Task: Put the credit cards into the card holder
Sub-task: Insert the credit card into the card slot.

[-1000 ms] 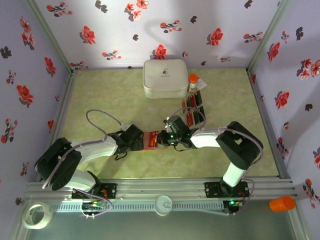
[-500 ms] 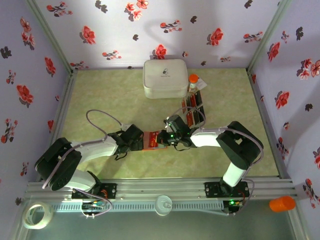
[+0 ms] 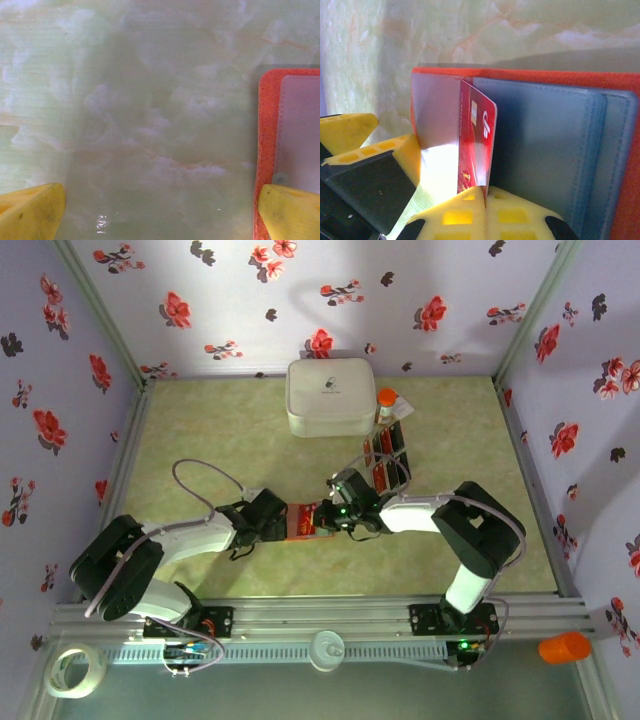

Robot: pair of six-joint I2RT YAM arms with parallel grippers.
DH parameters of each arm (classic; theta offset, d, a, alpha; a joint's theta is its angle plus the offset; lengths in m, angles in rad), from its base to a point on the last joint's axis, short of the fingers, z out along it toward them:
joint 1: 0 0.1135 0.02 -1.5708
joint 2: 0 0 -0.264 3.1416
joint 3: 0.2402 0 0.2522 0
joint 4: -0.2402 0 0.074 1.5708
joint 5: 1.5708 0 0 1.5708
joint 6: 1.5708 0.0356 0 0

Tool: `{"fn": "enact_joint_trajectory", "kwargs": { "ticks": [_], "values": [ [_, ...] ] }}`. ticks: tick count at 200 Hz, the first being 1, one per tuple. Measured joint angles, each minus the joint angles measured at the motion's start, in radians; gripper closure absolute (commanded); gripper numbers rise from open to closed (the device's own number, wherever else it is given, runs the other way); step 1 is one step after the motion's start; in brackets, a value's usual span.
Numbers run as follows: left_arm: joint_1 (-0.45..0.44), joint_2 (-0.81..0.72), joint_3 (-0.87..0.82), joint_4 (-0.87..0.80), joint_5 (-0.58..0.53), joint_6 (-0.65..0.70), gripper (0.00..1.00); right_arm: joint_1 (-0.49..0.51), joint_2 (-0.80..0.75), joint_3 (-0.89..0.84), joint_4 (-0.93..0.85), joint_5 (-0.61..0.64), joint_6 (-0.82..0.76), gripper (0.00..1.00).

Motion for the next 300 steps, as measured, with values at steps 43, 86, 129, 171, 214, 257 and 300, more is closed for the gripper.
{"fn": "enact_joint_trajectory", "kwargs": {
  "ticks": [43,86,129,171,214,257,300],
  "values": [
    [0.0,0.0,0.0,0.0,0.0,0.0,0.0,-0.004,0.016,0.009,-0.002,-0.019,0.0,1.0],
    [0.0,0.001,0.0,0.0,0.0,0.0,0.0,-0.004,0.023,0.016,-0.003,-0.03,0.0,1.0],
    [0.0,0.001,0.0,0.0,0.0,0.0,0.0,-0.005,0.022,0.018,-0.01,-0.029,-0.001,1.0],
    [0.0,0.002,0.001,0.0,0.0,0.0,0.0,-0.007,0.022,0.019,-0.017,-0.03,-0.008,1.0],
    [0.0,0.002,0.001,0.0,0.0,0.0,0.0,-0.01,0.022,0.019,-0.024,-0.03,-0.008,1.0],
    [0.0,0.002,0.001,0.0,0.0,0.0,0.0,-0.013,0.022,0.021,-0.031,-0.03,-0.009,1.0],
    [0.0,0.005,0.002,0.001,0.0,0.0,0.0,-0.013,0.025,0.04,-0.064,-0.035,-0.016,0.72]
  ]
}}
